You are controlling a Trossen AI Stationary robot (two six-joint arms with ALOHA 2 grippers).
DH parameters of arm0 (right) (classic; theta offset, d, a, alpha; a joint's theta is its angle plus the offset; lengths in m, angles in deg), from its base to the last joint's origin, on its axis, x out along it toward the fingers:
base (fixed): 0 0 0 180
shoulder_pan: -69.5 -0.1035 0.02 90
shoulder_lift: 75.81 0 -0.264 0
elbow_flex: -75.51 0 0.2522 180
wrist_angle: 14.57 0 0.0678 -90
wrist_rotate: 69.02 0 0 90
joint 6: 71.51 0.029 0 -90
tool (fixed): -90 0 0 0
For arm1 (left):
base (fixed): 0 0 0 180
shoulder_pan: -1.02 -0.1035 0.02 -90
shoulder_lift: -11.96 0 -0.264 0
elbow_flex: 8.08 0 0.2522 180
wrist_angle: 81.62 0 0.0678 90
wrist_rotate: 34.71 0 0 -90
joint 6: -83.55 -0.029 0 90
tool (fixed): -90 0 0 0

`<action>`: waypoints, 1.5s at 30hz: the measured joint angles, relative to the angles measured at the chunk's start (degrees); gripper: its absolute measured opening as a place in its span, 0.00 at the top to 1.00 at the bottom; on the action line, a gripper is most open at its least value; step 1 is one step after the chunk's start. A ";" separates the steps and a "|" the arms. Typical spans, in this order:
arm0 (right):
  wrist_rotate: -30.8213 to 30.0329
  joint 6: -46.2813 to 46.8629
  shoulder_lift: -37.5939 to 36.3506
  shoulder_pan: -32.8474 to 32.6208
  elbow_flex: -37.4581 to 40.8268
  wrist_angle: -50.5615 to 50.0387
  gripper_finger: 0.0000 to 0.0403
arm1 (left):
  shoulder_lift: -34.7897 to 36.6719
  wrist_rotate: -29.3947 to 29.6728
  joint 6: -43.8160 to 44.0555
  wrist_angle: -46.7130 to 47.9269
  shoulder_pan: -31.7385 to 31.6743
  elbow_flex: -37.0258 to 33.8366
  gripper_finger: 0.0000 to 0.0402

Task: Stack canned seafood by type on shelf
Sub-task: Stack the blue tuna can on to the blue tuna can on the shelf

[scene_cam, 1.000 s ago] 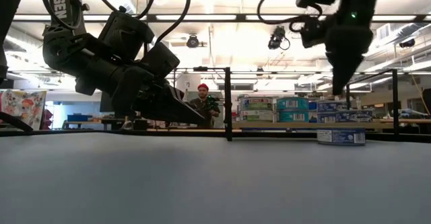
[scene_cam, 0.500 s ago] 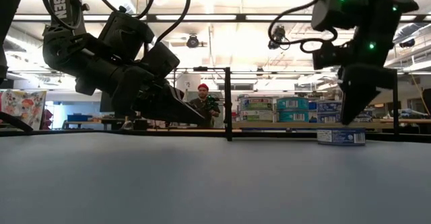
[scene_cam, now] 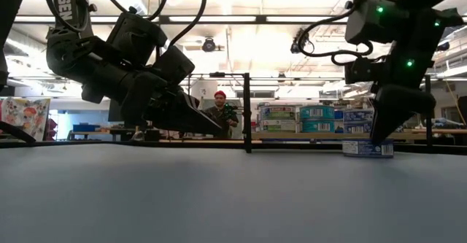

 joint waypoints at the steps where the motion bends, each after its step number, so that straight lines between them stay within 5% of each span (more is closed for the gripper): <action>1: 0.29 -0.02 0.00 0.06 0.00 -0.02 0.85 | 0.00 0.02 -0.02 0.02 0.00 0.00 0.99; 6: 2.41 -0.14 -0.04 0.49 -0.13 0.15 0.98 | 0.00 0.00 0.00 0.02 -0.01 0.00 0.99; 29: 7.06 6.08 0.29 1.53 -18.52 -15.02 1.00 | 0.00 0.00 0.00 0.06 0.01 0.00 0.99; 45: 27.82 17.46 0.22 3.15 -12.58 9.98 1.00 | 0.00 0.01 0.00 0.08 0.00 0.00 0.99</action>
